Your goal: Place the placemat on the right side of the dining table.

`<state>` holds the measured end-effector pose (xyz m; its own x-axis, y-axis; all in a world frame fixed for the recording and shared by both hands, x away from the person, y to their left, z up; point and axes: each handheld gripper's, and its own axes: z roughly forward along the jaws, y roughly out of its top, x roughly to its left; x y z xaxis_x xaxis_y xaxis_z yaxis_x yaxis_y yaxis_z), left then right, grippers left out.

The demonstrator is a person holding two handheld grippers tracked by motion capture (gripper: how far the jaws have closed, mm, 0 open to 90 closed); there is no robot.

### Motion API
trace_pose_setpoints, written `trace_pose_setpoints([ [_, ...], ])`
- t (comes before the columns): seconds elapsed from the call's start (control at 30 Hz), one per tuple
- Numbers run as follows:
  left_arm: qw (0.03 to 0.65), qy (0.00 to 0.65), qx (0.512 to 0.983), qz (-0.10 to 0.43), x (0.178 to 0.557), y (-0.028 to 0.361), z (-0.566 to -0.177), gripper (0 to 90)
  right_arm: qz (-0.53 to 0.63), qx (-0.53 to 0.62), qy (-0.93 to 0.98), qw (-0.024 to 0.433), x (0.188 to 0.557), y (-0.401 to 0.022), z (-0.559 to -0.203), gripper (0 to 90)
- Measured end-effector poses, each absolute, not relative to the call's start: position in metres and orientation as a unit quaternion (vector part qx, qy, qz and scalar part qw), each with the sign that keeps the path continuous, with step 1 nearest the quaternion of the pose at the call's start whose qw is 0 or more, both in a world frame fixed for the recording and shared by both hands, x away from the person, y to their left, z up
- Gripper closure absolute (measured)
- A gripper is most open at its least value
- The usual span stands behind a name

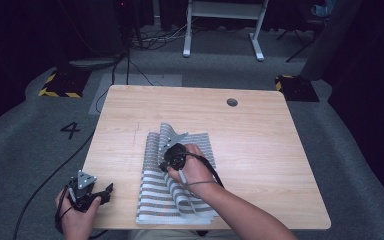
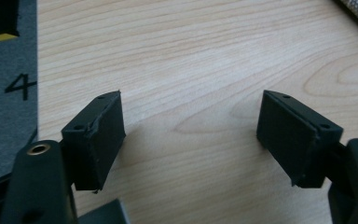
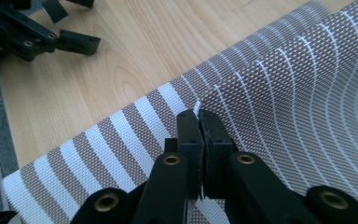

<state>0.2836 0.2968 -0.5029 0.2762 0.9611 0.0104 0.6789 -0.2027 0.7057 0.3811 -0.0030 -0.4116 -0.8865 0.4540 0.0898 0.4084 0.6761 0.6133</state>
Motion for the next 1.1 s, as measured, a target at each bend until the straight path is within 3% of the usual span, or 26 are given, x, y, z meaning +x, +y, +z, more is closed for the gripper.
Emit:
trace_pose_setpoints([
  [0.6, 0.306, 0.564, 0.738, 0.209, 0.299, 0.295, -0.504, 14.1, 0.363, 0.255, 0.890, 0.105, 0.387, -0.085, -0.323, 89.0],
  [1.1, 0.305, 0.568, 0.735, 0.208, 0.301, 0.293, -0.504, 13.3, 0.386, 0.306, 0.856, 0.155, 0.411, -0.154, -0.280, 89.1],
])
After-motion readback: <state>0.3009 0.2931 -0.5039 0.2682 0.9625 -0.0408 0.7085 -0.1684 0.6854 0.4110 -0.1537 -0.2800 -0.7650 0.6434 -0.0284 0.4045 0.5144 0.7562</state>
